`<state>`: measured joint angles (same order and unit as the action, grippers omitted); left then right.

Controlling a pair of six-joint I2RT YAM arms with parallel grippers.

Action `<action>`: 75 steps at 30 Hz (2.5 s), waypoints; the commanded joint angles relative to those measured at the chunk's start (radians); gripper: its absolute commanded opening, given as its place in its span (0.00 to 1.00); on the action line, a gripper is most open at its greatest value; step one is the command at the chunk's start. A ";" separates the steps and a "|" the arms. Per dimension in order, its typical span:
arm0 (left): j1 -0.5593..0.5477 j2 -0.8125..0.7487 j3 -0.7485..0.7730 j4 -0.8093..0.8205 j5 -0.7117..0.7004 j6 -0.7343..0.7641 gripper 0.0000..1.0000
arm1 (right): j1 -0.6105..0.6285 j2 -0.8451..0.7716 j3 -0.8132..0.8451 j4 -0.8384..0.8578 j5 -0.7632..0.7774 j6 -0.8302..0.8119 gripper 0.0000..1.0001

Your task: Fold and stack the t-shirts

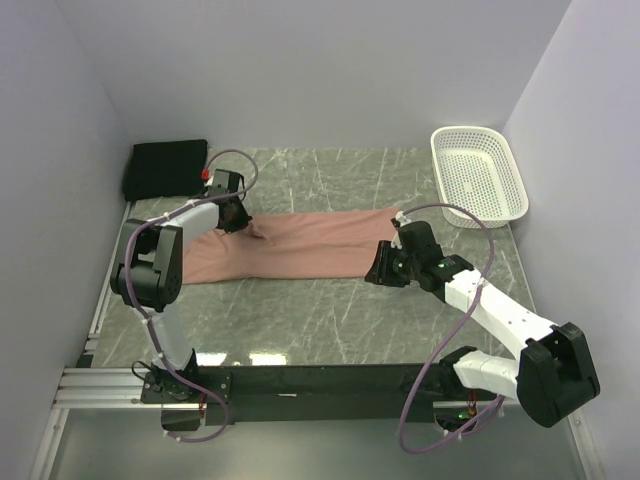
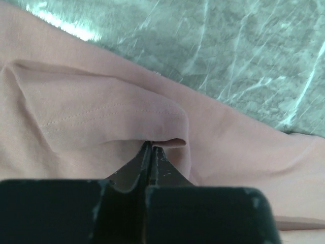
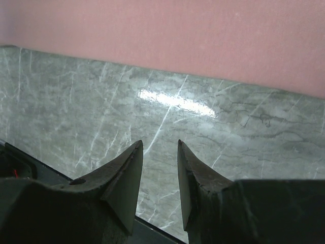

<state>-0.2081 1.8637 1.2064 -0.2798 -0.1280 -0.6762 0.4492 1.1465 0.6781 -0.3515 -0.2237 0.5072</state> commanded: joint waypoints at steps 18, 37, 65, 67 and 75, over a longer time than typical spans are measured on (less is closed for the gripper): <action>-0.019 -0.284 -0.224 -0.087 0.142 -0.286 0.13 | 0.005 -0.013 -0.014 0.043 -0.020 -0.010 0.41; -0.004 -0.432 -0.304 -0.088 0.131 -0.220 0.67 | 0.023 0.015 -0.023 0.120 -0.109 -0.001 0.41; 0.334 -0.213 -0.277 0.341 0.487 0.277 0.54 | 0.097 0.094 -0.003 0.261 -0.180 0.039 0.40; 0.334 -0.178 -0.260 0.346 0.522 0.293 0.51 | 0.097 0.094 0.001 0.256 -0.178 0.036 0.40; 0.337 -0.097 -0.191 0.349 0.556 0.293 0.43 | 0.095 0.091 -0.006 0.244 -0.170 0.024 0.40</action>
<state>0.1257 1.7546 0.9630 0.0193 0.3820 -0.4072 0.5388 1.2537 0.6674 -0.1204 -0.3943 0.5514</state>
